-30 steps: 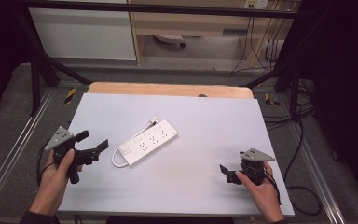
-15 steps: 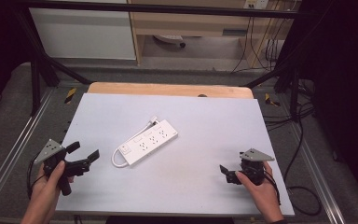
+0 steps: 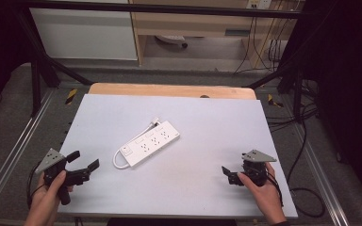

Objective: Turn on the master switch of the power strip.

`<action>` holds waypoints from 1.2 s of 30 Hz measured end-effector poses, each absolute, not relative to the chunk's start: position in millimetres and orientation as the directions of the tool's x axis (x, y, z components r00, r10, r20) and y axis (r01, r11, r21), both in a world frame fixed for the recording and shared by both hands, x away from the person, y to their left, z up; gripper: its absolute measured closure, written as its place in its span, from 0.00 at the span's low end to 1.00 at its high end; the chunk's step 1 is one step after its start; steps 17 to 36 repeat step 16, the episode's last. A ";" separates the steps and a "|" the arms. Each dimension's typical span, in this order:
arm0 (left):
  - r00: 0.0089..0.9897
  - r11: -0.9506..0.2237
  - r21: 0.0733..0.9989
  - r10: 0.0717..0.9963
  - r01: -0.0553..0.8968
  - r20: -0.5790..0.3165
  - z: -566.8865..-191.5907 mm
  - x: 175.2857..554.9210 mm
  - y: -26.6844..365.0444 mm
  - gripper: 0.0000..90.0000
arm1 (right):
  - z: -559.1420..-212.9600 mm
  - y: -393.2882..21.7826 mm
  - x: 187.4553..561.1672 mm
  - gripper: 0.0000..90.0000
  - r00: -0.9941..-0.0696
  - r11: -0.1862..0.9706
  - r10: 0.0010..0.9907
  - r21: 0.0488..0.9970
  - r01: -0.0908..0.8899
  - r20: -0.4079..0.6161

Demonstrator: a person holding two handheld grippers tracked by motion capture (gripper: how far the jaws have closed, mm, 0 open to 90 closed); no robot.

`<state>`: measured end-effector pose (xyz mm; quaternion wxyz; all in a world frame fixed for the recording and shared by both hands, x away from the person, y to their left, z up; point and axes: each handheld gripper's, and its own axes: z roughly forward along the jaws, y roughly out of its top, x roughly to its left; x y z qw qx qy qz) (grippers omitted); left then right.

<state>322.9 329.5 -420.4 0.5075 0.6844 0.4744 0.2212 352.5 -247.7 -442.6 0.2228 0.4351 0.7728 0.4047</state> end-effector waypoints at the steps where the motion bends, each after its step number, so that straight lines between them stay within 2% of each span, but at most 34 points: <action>1: 0.453 -0.038 0.901 0.873 0.432 -0.181 -422.1 322.4 328.7 0.09 | -442.9 -247.5 352.8 0.04 -0.522 0.294 0.853 0.818 0.494 0.009; 14: 0.467 -0.104 0.866 0.870 0.489 -0.159 -438.2 315.8 316.4 0.10 | -453.4 -240.8 365.5 0.04 -0.522 0.331 0.853 0.786 0.523 -0.012; 36: 0.478 -0.118 0.866 0.866 0.485 -0.149 -438.1 316.6 312.2 0.10 | -457.0 -238.2 368.7 0.03 -0.524 0.346 0.851 0.771 0.534 -0.019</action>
